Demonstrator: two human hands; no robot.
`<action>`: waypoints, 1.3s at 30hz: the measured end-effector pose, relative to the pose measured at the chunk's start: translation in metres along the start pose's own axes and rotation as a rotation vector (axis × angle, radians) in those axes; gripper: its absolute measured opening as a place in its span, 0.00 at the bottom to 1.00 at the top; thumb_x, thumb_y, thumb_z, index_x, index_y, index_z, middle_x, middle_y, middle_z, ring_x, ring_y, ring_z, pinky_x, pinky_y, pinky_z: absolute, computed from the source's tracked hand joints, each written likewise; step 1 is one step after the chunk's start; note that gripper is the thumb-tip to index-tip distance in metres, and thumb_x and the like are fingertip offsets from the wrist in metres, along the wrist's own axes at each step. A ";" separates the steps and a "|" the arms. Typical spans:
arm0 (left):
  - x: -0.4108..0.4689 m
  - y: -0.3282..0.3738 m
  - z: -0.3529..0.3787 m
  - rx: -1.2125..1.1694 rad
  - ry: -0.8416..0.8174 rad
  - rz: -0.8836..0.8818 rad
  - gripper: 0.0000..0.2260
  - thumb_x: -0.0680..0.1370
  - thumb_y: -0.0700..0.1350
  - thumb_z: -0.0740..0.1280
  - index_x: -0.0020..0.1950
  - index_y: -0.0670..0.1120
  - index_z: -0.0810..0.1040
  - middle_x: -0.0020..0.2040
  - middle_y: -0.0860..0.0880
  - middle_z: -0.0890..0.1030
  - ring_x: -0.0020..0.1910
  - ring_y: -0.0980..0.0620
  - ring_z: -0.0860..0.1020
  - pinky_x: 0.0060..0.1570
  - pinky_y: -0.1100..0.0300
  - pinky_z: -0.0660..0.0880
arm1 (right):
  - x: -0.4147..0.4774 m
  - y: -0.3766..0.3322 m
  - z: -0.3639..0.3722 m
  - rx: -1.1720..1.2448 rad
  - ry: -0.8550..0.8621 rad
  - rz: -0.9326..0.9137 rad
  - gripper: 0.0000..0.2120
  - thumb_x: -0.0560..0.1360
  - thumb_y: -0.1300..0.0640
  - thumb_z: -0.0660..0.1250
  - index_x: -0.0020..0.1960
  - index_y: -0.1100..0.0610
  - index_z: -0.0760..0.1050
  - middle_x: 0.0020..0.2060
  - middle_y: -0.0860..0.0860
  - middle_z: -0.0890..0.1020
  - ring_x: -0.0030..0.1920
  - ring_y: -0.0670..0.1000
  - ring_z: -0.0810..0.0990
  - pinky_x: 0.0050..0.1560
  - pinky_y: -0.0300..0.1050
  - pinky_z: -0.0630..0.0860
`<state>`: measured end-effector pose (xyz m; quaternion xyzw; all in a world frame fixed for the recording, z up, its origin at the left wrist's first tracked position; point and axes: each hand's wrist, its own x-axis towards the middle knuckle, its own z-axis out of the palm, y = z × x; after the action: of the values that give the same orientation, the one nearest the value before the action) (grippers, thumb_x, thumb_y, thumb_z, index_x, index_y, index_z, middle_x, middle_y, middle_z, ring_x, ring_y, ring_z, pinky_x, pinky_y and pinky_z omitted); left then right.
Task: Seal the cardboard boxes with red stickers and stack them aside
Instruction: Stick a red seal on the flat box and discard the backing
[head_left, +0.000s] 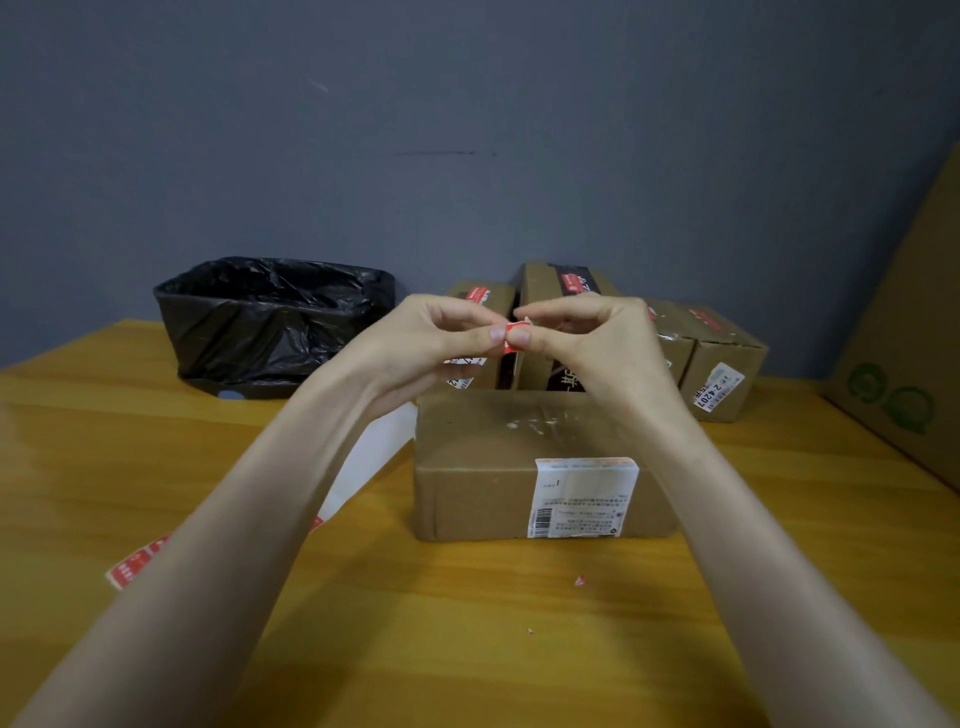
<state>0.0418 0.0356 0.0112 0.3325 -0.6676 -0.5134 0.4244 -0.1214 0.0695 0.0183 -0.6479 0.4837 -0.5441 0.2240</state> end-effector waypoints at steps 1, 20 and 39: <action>0.000 0.001 0.000 -0.003 -0.006 -0.022 0.11 0.69 0.46 0.69 0.47 0.43 0.82 0.46 0.47 0.83 0.48 0.53 0.80 0.52 0.56 0.74 | 0.000 -0.001 0.001 0.019 0.016 -0.006 0.07 0.65 0.56 0.76 0.42 0.55 0.84 0.39 0.51 0.84 0.40 0.46 0.80 0.43 0.37 0.76; -0.006 0.019 -0.015 0.141 0.349 0.133 0.11 0.71 0.28 0.66 0.35 0.43 0.78 0.25 0.53 0.78 0.26 0.59 0.74 0.36 0.63 0.73 | 0.009 -0.010 0.044 0.377 0.029 0.107 0.10 0.70 0.73 0.67 0.39 0.60 0.81 0.38 0.55 0.82 0.38 0.48 0.81 0.46 0.39 0.79; -0.012 0.001 -0.101 0.399 0.647 0.027 0.07 0.71 0.37 0.73 0.41 0.47 0.79 0.29 0.50 0.80 0.33 0.58 0.79 0.40 0.65 0.74 | 0.065 -0.027 0.134 0.271 -0.216 0.218 0.07 0.70 0.70 0.70 0.41 0.60 0.78 0.34 0.53 0.81 0.36 0.46 0.80 0.39 0.35 0.79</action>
<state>0.1382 0.0060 0.0205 0.5445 -0.5903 -0.2361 0.5470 0.0083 -0.0067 0.0313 -0.6102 0.4465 -0.5040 0.4174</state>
